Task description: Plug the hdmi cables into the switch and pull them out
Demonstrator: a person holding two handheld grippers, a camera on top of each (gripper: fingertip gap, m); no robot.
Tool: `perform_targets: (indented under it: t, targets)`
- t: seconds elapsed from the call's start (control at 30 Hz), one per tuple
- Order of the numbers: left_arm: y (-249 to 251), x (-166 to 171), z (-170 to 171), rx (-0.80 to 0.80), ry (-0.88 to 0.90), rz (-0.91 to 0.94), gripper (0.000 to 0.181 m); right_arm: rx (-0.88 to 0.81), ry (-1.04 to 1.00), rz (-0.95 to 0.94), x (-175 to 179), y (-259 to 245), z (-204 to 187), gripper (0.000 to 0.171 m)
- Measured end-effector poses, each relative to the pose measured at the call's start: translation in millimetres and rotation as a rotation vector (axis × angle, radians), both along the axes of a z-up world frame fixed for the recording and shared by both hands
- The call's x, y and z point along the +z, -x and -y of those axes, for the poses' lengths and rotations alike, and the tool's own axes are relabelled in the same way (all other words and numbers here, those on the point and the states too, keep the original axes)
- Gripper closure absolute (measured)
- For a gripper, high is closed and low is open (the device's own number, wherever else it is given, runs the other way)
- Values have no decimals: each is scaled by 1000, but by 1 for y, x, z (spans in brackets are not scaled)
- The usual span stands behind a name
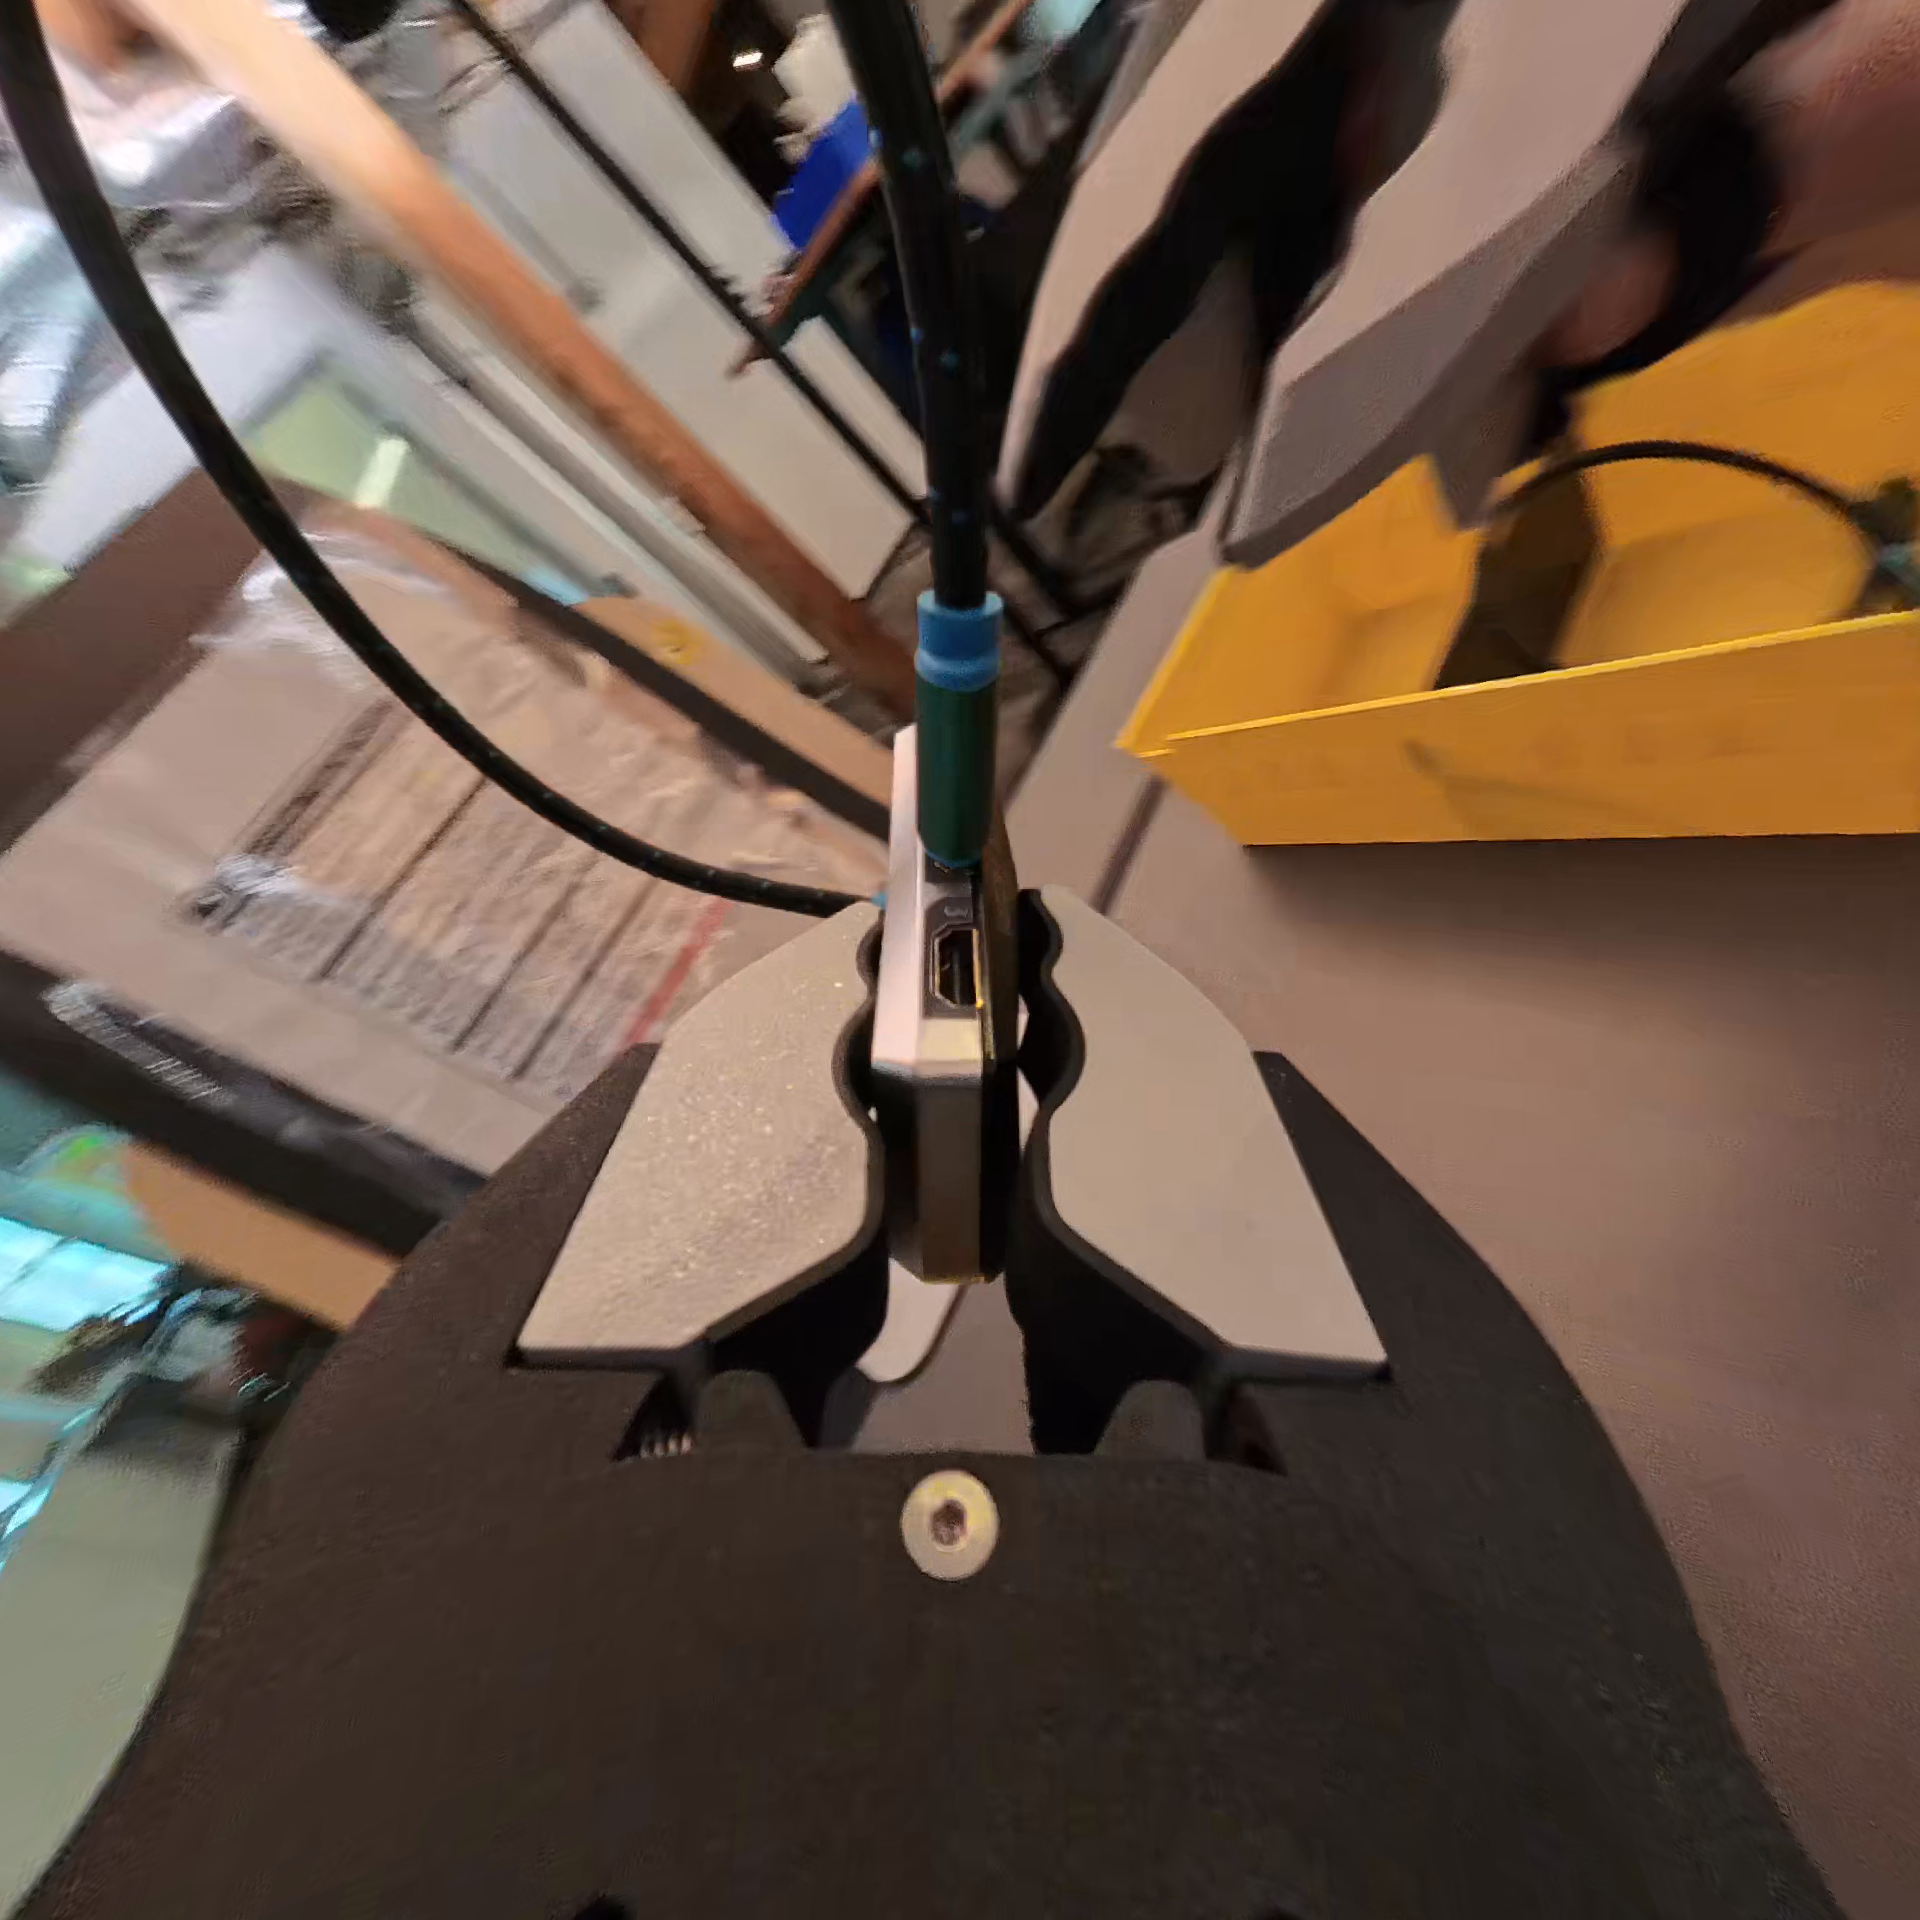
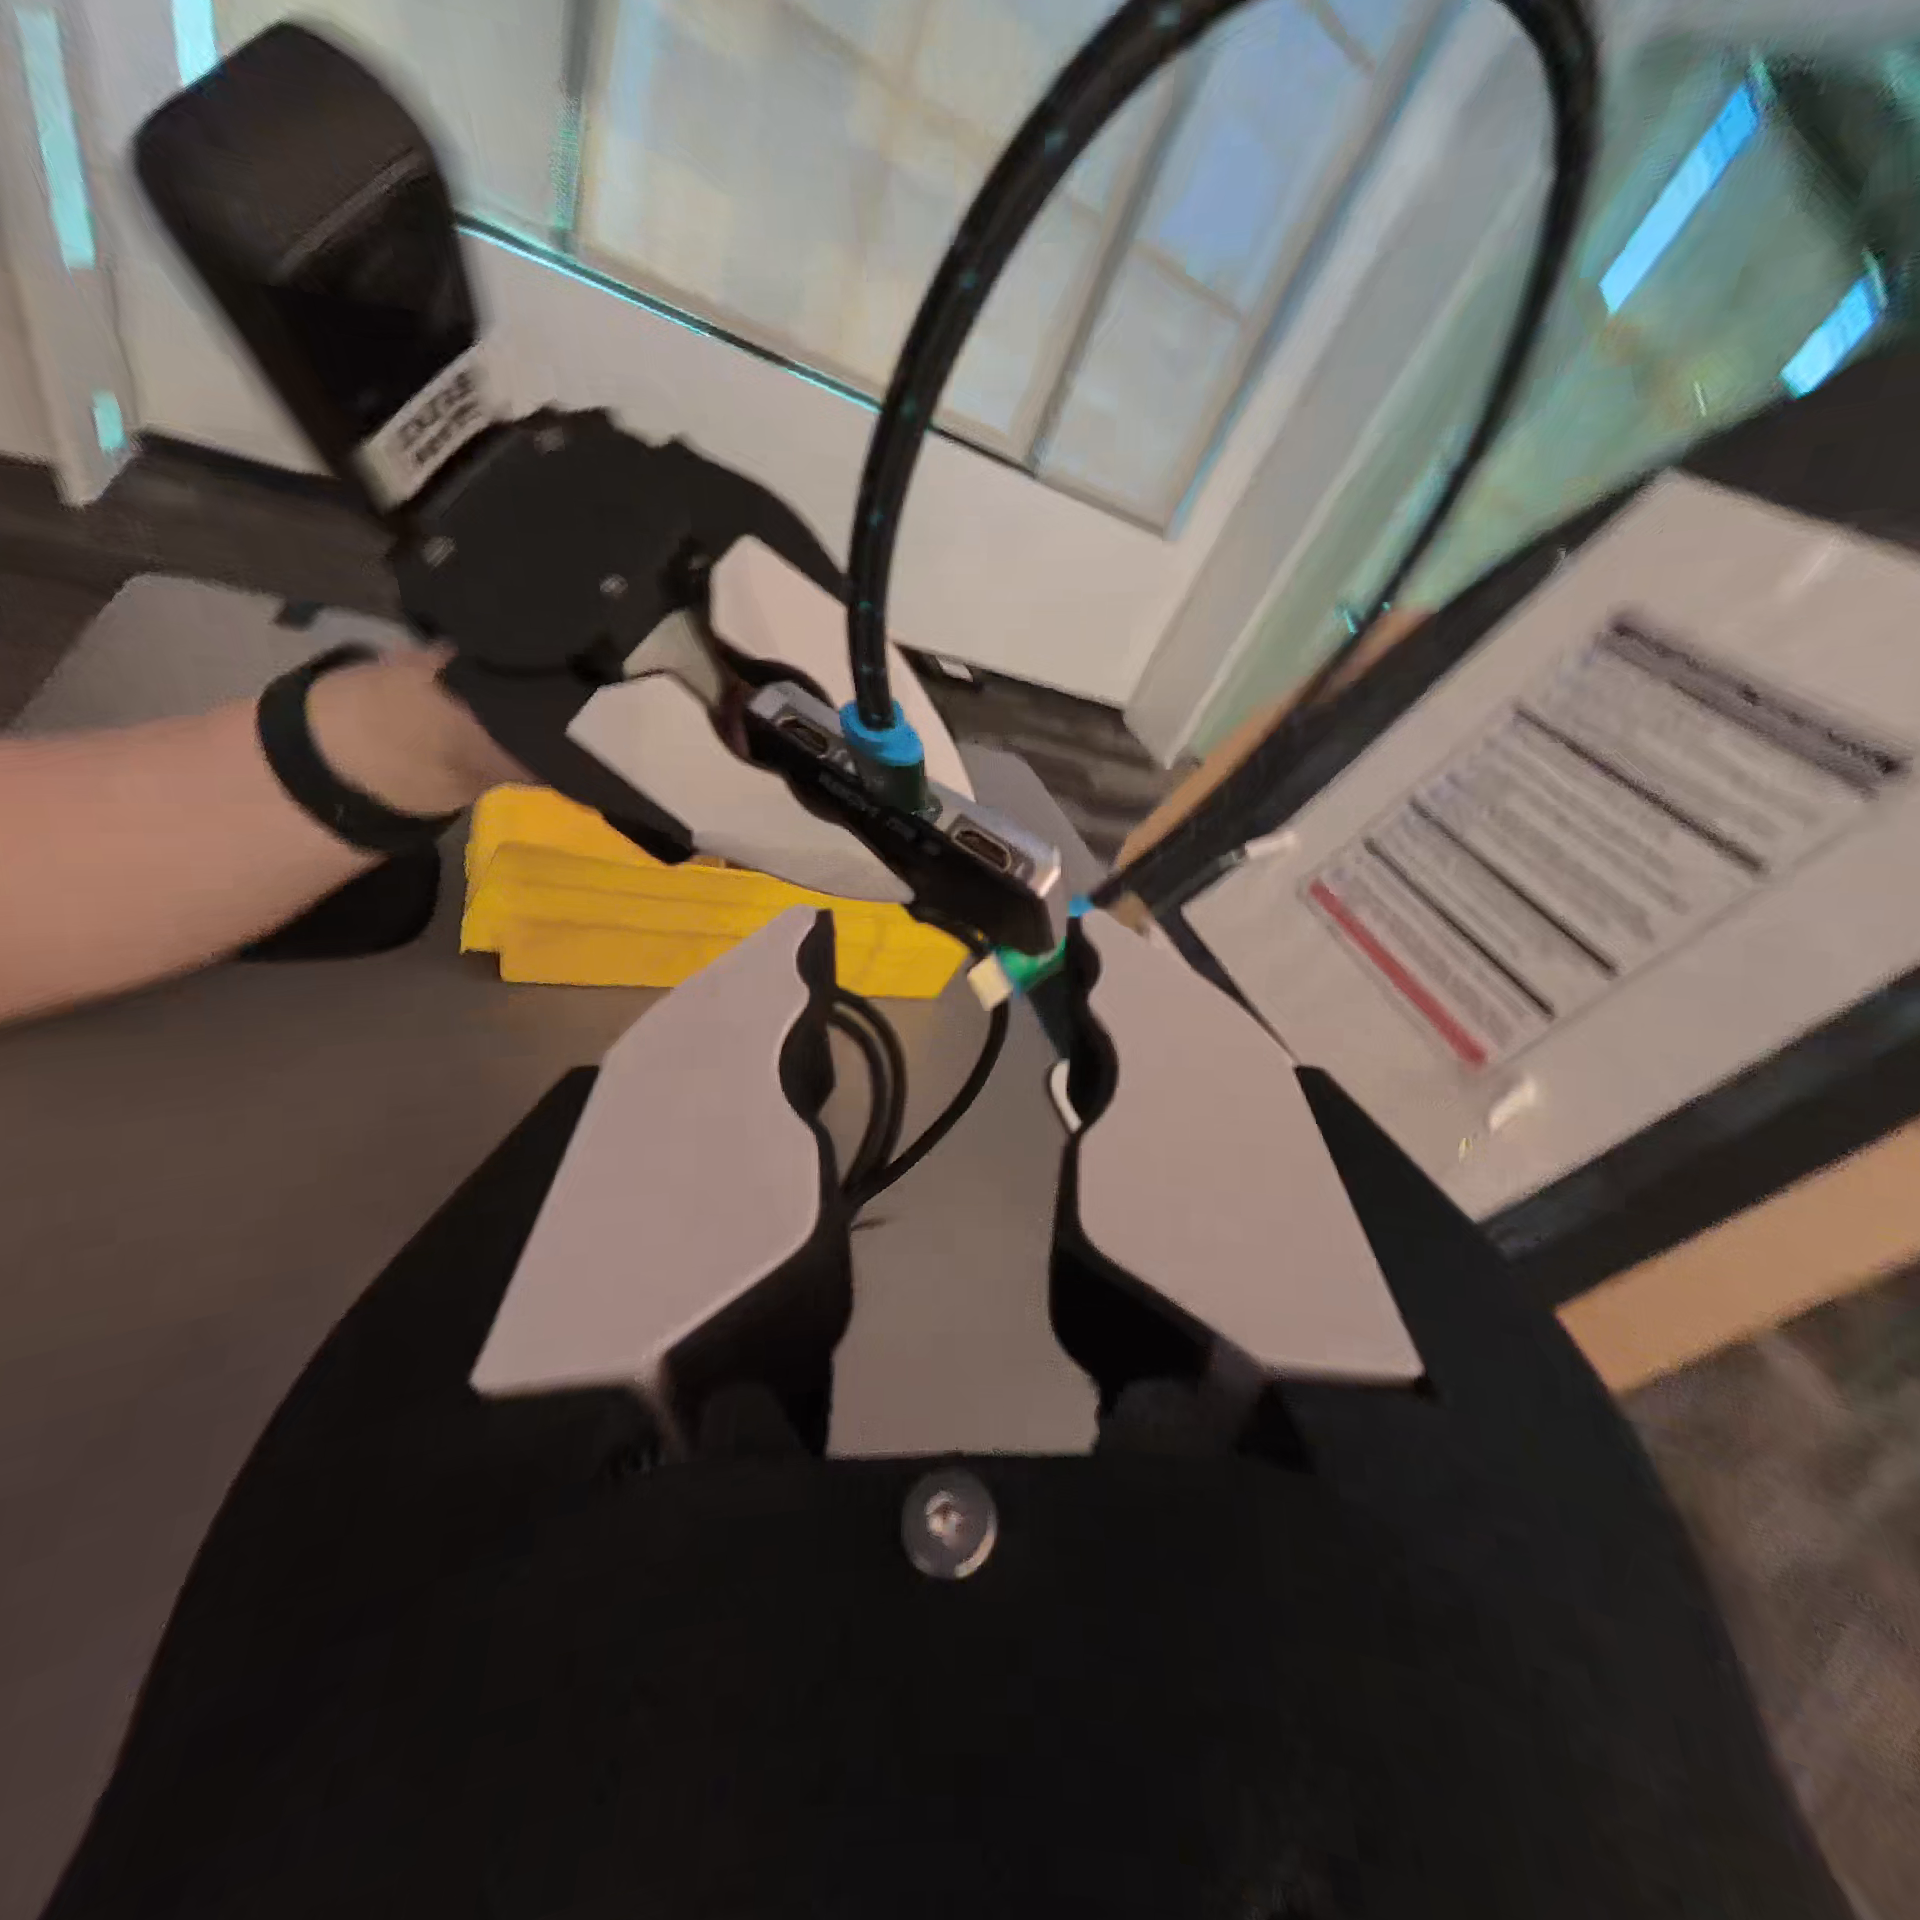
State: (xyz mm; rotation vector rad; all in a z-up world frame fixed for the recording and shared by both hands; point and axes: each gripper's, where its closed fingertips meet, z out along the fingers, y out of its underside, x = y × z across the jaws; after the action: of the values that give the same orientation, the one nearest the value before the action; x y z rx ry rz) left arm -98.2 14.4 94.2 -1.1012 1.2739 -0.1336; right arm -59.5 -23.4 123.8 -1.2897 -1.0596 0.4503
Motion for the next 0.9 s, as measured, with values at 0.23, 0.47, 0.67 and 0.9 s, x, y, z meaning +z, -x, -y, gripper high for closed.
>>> perform_targets:
  t: [0.23,0.47,0.67,0.9]
  targets:
    - [-1,-1,-16,198,-311,-89,160,-268,163,-55,-10,24,-8,131]
    - [-13,-19,-21,226,-403,-200,160,-372,163,-25,-33,23,-31,134]
    - [-15,-23,-23,235,-437,-213,159,-327,226,-51,-40,22,-36,144]
    - [-18,-25,-27,278,-480,-223,159,-285,189,-52,-45,23,-40,149]
